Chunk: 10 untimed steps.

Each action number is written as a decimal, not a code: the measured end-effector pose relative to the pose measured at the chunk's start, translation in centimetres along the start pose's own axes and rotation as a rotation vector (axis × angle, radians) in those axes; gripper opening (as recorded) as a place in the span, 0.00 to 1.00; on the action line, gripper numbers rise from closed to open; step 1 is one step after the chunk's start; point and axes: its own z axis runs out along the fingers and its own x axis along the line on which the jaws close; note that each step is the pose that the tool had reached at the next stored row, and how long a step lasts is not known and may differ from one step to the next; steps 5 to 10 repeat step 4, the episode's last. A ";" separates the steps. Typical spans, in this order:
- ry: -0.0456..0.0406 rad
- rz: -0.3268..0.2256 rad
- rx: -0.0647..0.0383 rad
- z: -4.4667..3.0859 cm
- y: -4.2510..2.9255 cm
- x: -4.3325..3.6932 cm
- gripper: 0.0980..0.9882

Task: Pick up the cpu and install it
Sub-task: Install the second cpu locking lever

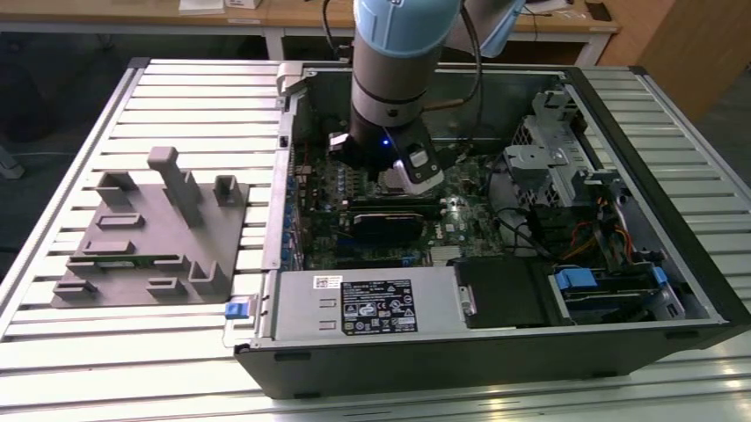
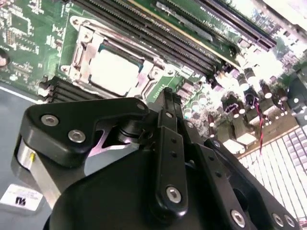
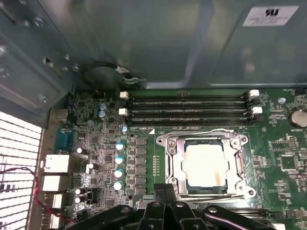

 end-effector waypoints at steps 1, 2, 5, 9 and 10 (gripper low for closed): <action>0.0000 0.000 -0.001 -0.13 0.04 0.00 0.01; 0.0000 0.000 -0.003 -0.21 0.07 0.01 0.01; -0.0001 0.000 -0.003 -0.22 0.07 0.00 0.01; -0.0001 0.000 -0.003 -0.22 0.07 0.00 0.01; -0.0001 0.000 -0.003 -0.22 0.07 0.00 0.01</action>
